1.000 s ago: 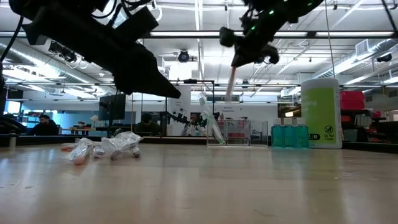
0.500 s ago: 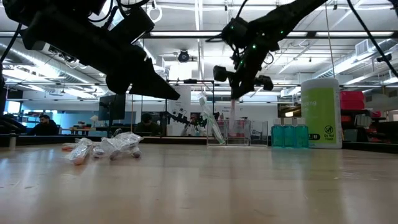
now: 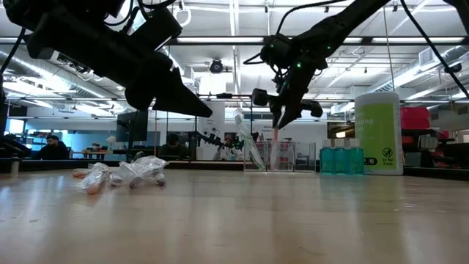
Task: Pick & Place toothbrushing station
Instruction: Put the middle orange toothbrush into the middle section of the transparent organizer, then put the purple toothbrush into the right section of the transparent organizer
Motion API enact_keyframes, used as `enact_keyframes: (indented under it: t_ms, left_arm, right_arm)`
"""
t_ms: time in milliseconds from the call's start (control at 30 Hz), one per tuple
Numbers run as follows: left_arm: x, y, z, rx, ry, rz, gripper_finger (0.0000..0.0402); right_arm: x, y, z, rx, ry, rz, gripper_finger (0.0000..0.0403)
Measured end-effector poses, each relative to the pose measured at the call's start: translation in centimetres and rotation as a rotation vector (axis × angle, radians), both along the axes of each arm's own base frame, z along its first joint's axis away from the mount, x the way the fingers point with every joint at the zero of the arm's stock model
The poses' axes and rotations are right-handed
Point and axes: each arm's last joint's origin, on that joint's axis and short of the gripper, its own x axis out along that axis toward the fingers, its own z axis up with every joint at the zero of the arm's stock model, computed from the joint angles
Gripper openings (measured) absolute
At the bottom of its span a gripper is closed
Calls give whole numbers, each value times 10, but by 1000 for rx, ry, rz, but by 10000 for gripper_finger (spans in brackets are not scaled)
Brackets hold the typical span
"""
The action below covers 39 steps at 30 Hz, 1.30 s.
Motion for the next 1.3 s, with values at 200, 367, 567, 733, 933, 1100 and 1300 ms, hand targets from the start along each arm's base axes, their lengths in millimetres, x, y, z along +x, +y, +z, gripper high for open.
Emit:
enact_keyframes:
  t_ms: [200,367,567,733,933,1100,1300]
  left_arm:
    - [0,0,0,-3,0,-5,213]
    - [0,0,0,-5,-1,-4,213]
    - [0,-1,0,-18,-3,-12,213]
    - [0,0,0,-16,2,-10,213]
    - [-7,-1,5,-2,-29,104,213]
    - [-30,7,26,-71,-26,203,213]
    - [-65,22,52,-365,16,220,213]
  right_arm:
    - [0,0,-1,-7,18,12,148]
    - [0,0,-2,-20,65,47,210]
    - [-9,9,23,-72,72,79,231]
    - [-15,39,56,-140,64,159,217]
    - [-7,105,77,-251,80,328,194]
    - [8,163,68,-302,112,480,179]
    - [23,217,30,-299,195,624,168]
